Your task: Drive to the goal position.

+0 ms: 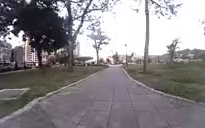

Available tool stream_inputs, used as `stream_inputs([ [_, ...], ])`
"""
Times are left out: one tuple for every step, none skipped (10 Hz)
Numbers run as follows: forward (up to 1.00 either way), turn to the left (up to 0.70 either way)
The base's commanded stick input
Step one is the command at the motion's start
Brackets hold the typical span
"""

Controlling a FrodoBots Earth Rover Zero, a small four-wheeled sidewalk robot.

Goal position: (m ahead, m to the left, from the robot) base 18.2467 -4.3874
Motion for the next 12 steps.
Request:
stream_inputs([
  [1.00,-0.40],
  [1.00,-0.40],
  [1.00,-0.10],
  [1.00,0.00],
  [1.00,0.00],
  [1.00,0.00],
  [1.00,0.00],
  [1.00,0.00],
  [1.00,0.00],
  [1.00,0.00],
  [1.00,0.00],
  [1.00,0.00],
])
